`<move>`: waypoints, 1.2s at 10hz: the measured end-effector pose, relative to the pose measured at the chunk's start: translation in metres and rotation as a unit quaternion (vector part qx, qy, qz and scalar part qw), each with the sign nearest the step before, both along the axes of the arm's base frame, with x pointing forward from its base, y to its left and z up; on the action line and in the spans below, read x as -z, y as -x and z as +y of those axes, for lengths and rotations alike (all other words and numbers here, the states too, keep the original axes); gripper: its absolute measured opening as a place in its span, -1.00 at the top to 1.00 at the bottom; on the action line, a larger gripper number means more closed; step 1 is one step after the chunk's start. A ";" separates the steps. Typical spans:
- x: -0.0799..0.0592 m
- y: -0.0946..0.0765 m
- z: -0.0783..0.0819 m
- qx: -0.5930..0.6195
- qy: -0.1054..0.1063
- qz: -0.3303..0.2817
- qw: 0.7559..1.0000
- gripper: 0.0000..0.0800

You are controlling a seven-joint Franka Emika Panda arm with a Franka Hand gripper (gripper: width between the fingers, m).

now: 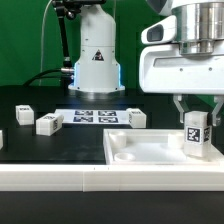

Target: Assemble one leg

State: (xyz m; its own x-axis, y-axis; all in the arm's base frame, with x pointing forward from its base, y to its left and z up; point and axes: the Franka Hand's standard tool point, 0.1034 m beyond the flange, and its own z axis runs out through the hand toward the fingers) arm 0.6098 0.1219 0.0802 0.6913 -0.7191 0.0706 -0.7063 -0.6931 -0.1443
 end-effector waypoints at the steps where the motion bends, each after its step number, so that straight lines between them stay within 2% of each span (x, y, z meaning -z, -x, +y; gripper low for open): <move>1: 0.000 0.000 0.000 -0.004 0.001 0.000 1.000 0.21; 2: 0.000 0.000 0.000 -0.010 0.002 0.000 1.000 -0.24; 3: 0.000 0.000 -0.001 -0.041 0.006 0.000 0.999 -0.24; 4: 0.000 0.001 0.000 -0.051 0.009 0.006 0.999 -0.54; 6: -0.005 -0.002 0.001 -0.144 0.020 0.017 0.989 -0.60; 7: -0.003 -0.002 -0.001 -0.189 0.028 0.016 0.982 -0.62; 8: -0.003 -0.001 0.003 -0.228 0.039 0.017 0.973 -0.62; 11: -0.004 -0.002 0.006 -0.342 0.057 0.012 0.938 -0.62; 12: -0.005 -0.003 0.006 -0.389 0.065 0.012 0.919 -0.62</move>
Offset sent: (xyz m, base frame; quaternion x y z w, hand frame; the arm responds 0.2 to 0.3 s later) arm 0.0016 -0.0049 0.0011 0.0034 -0.0074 -0.0566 0.9984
